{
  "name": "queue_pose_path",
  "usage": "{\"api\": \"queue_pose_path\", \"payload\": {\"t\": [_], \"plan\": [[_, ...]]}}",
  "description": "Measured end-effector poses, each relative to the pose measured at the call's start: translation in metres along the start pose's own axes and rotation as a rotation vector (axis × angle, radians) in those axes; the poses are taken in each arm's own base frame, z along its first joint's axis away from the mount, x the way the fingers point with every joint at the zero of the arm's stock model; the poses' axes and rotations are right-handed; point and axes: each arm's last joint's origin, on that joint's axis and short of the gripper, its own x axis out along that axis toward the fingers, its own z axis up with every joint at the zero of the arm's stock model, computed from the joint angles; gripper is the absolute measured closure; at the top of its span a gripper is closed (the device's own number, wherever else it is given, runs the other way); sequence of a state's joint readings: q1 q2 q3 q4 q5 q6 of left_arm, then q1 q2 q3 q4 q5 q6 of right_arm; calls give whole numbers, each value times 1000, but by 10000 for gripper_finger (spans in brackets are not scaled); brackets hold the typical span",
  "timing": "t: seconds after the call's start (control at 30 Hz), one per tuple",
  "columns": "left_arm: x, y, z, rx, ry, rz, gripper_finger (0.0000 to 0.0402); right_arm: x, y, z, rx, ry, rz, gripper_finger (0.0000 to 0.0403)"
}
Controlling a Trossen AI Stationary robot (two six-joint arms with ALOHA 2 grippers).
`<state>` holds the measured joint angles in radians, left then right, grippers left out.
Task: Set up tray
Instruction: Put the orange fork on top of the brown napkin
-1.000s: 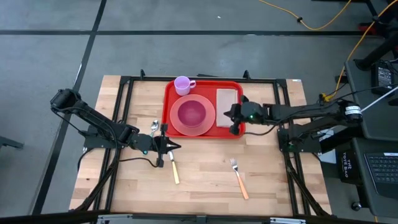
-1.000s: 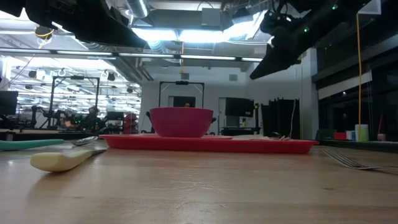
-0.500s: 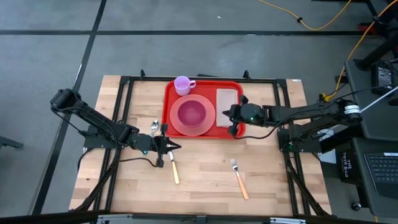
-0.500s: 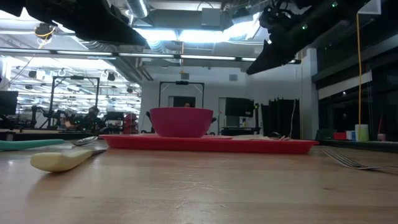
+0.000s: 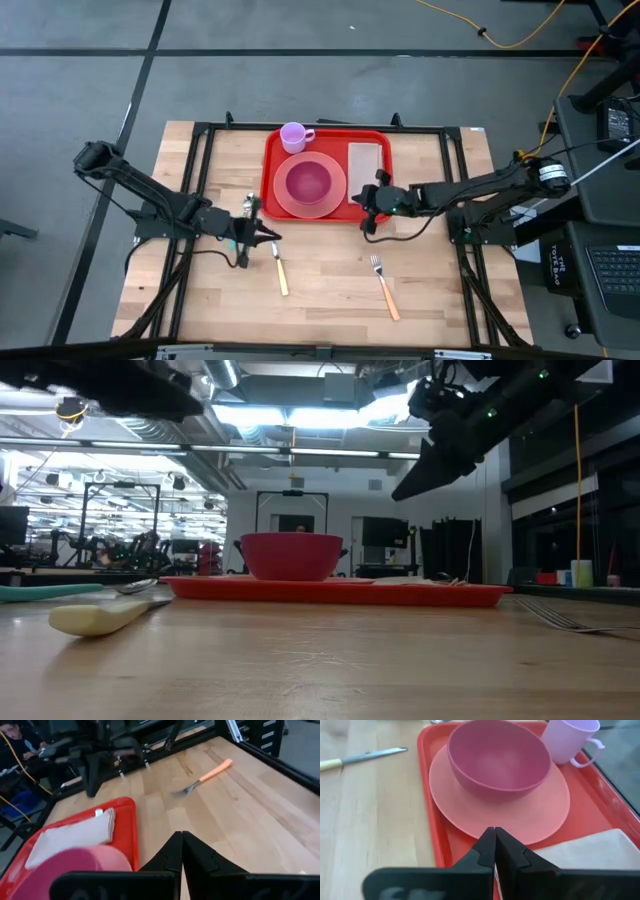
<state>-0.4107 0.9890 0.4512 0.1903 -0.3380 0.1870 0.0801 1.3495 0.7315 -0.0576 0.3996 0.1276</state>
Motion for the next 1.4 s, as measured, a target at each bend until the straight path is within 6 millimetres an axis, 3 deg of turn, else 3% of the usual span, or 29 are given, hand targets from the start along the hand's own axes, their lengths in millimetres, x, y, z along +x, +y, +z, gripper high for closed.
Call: {"api": "queue_pose_path", "payload": {"t": [0.13, 0.43, 0.77, 0.93, 1.1, 1.4], "plan": [[-17, 3, -18, -30, -68, 24, 400, -3, 7, 1, -9, -24, -9, 394], [-49, 15, -38, 41, -223, 55, 400, -5, 10, 6, 56, -86, -13, 394], [-63, 31, -64, 10, -336, -10, 400, -5, 9, 15, 108, -171, -22, 394], [-64, 35, -70, -63, -348, -33, 400, -9, 12, 19, 166, -117, -15, 396], [-63, 37, -70, -80, -345, -22, 400, -23, 34, 24, 272, 32, 16, 398], [-65, 38, -67, -42, -381, -5, 398, -50, 98, 30, 362, 358, -28, 398]]}}
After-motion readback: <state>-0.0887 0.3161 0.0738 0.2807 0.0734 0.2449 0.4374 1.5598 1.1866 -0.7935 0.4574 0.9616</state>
